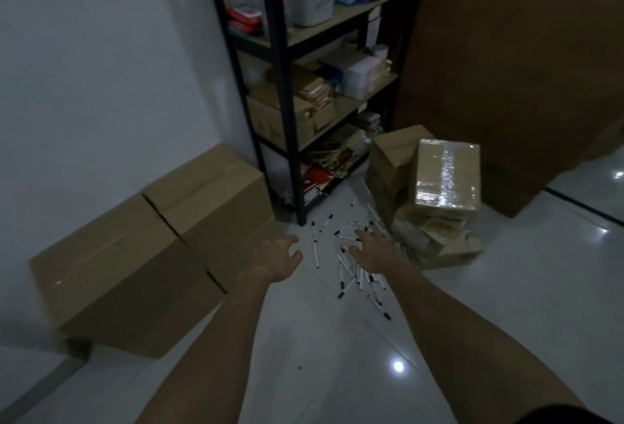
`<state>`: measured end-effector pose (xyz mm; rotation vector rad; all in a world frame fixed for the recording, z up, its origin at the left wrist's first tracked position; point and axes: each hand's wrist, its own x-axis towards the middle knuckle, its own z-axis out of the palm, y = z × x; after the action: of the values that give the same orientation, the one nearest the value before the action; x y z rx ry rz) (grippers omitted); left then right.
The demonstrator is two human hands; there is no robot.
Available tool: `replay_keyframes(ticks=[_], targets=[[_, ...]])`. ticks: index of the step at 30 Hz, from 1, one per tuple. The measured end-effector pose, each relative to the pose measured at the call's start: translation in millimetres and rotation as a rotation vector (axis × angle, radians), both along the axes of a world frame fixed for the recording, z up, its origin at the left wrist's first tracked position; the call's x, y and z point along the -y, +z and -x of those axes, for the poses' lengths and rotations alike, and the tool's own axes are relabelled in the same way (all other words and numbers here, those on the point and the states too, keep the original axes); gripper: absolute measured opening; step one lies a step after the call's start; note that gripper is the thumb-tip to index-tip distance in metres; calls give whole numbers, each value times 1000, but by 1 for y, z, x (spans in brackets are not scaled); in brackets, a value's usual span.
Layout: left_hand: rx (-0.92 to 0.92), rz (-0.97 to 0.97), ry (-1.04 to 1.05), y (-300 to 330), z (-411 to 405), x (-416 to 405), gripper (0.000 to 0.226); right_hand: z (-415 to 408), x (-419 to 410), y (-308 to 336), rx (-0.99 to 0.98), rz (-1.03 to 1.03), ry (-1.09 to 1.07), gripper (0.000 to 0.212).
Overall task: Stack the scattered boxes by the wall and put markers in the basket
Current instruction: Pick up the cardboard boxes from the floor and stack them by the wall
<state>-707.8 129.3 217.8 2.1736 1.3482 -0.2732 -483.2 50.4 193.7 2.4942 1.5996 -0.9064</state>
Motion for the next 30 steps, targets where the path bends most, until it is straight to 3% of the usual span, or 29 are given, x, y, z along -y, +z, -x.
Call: replay_keyframes(ticks=[11,19,30], targets=[[102,125,42,-16,-219,66,48,-219,80,-4,-1,27,-120,60],[197,98,61,-51,-334,23,48,-330,43,-41,-19,15,-167,61],[175,261,144,-122,-441,-41,46,-447,-16,-113,-61,75,-164,61]])
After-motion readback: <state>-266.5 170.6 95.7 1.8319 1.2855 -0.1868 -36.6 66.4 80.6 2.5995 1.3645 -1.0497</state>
